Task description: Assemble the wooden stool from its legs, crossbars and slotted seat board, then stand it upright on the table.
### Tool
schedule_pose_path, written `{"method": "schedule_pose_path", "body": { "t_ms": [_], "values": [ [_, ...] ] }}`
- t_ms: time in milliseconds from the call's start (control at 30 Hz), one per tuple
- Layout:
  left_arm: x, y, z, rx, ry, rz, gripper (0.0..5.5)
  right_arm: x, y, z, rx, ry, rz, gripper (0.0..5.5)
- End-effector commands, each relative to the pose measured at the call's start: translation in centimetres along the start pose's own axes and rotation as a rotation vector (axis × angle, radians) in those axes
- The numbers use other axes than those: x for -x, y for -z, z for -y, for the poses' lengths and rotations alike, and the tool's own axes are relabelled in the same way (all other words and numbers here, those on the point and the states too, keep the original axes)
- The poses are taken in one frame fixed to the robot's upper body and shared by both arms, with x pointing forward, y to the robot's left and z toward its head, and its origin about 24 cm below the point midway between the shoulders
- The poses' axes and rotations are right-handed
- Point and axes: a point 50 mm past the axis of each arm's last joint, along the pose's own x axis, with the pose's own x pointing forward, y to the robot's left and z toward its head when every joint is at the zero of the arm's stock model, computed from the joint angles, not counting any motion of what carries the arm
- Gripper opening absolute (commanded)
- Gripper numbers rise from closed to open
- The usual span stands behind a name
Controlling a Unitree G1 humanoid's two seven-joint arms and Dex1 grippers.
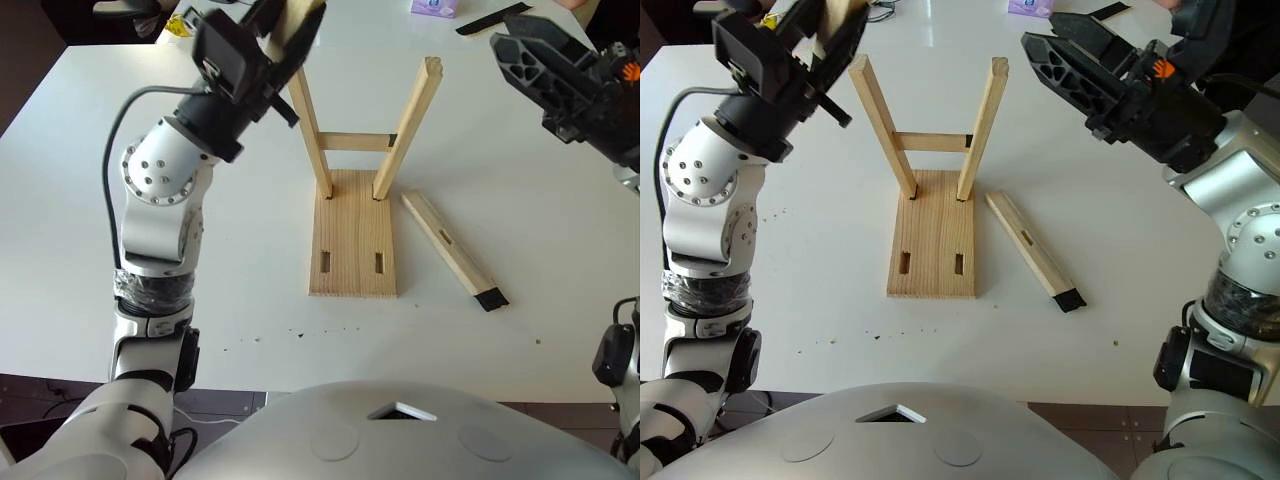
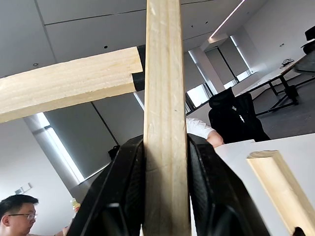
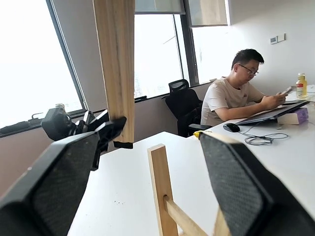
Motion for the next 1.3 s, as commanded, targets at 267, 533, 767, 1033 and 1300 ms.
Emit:
{"method": "schedule_pose_path", "body": {
  "t_ms": [267,533,767,1033,1300],
  "values": [
    [0.2,-0.1,1.2,-0.025,0.036,0.028,1.1,-3.9,-0.1,-0.6,-0.025,-0.102,-0.019,3.76],
    [0.5,0.0,1.8,-0.034,0.039,0.03,1.1,-5.3,-0.3,-0.6,-0.044,-0.119,-0.03,3.76],
    [0.5,0.1,2.4,-0.038,0.043,0.033,1.1,-6.4,-0.4,-0.8,-0.055,-0.165,-0.054,3.76],
    [0.3,0.1,2.7,-0.042,0.047,0.04,1.1,-7.3,0.1,-0.9,-0.046,-0.191,-0.091,3.76],
    [0.4,0.2,2.9,-0.061,0.05,0.041,1.1,-7.7,0.2,-1.0,-0.032,-0.213,-0.105,3.76]
  ]
}}
